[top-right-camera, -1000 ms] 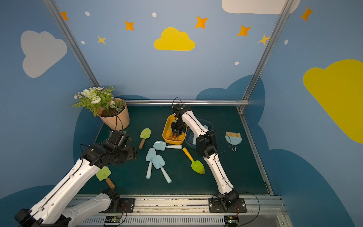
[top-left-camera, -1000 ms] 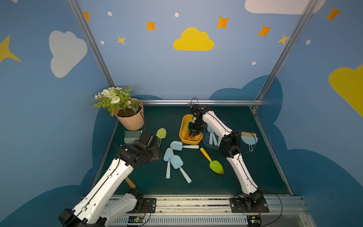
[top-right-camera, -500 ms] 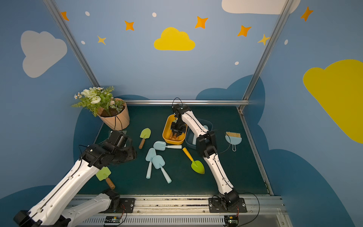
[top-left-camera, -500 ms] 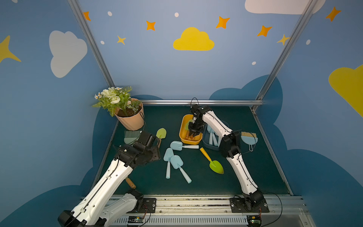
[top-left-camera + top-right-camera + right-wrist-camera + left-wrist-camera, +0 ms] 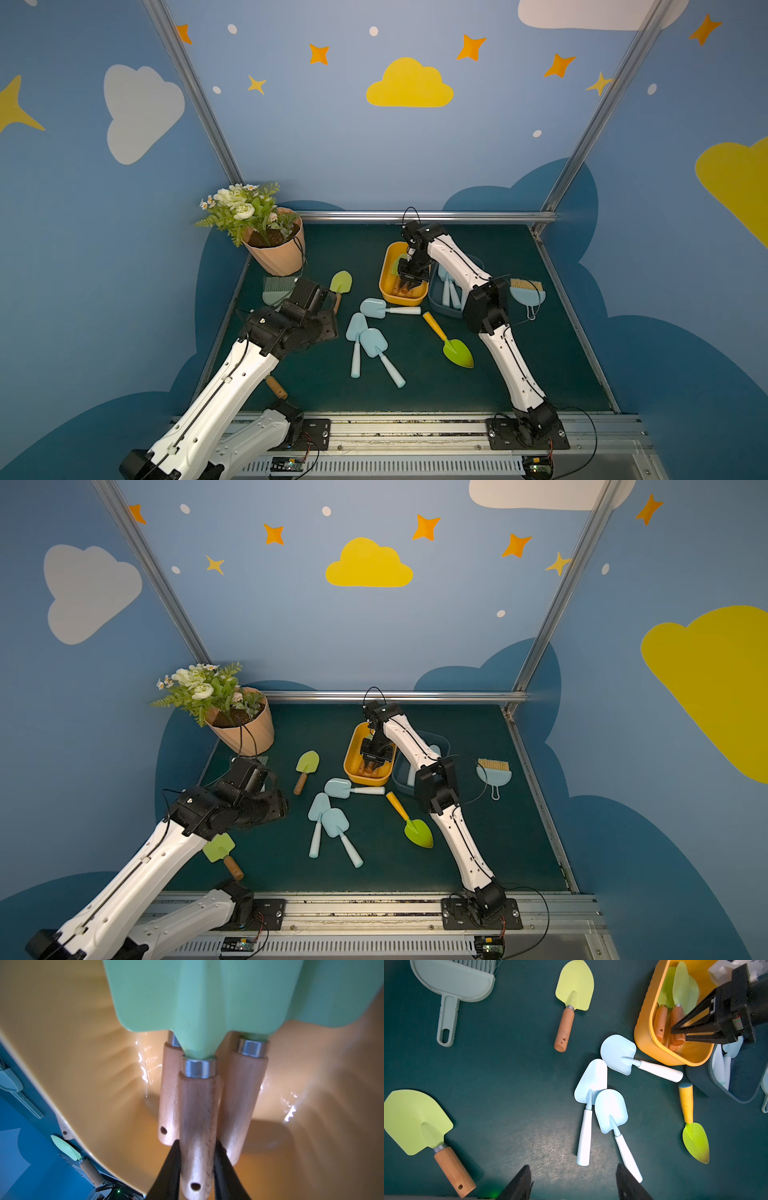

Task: Sort the small shovels by color and place them into the storage box
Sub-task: Place the shovel in the storage box.

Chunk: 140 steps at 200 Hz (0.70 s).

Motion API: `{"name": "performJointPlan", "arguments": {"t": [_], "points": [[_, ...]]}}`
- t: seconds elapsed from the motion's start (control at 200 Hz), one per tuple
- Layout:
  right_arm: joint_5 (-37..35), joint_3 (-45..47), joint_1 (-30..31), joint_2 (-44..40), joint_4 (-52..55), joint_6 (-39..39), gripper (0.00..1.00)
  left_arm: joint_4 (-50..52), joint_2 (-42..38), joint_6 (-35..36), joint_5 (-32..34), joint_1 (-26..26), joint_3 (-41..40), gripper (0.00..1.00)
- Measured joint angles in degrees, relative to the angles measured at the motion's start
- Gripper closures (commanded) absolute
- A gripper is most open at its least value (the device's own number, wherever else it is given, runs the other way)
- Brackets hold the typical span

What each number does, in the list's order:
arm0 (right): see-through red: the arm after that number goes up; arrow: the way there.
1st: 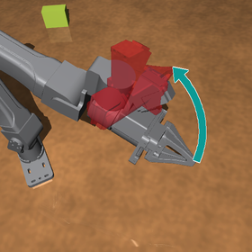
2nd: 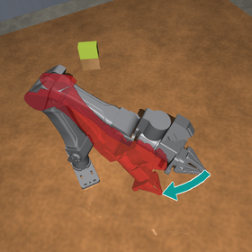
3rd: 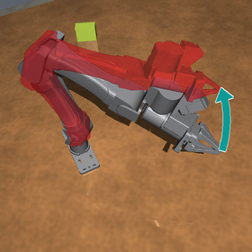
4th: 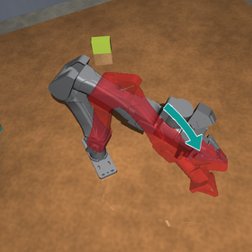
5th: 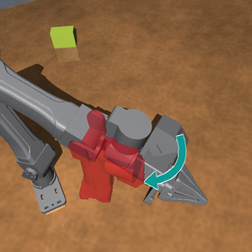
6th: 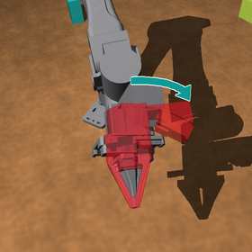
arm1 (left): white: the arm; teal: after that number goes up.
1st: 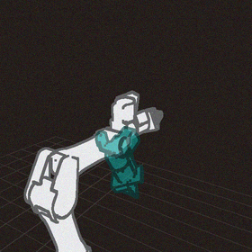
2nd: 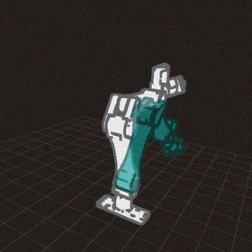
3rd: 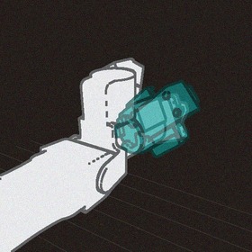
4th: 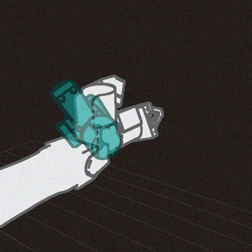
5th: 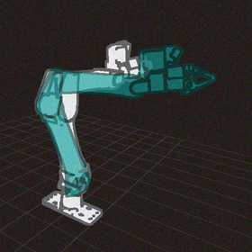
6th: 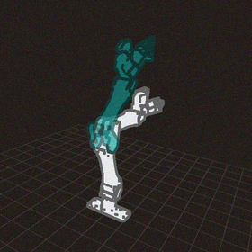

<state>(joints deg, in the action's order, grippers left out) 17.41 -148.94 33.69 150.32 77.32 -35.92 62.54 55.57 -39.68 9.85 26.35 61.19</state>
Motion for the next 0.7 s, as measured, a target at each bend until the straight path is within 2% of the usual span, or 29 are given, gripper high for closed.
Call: {"name": "performJointPlan", "arguments": {"t": [0.701], "points": [[-0.31, 0.15, 0.00, 0.07, 0.04, 0.17, 0.65, 0.02, -0.17, -0.22, -0.33, 0.00, 0.00, 0.41]]}}
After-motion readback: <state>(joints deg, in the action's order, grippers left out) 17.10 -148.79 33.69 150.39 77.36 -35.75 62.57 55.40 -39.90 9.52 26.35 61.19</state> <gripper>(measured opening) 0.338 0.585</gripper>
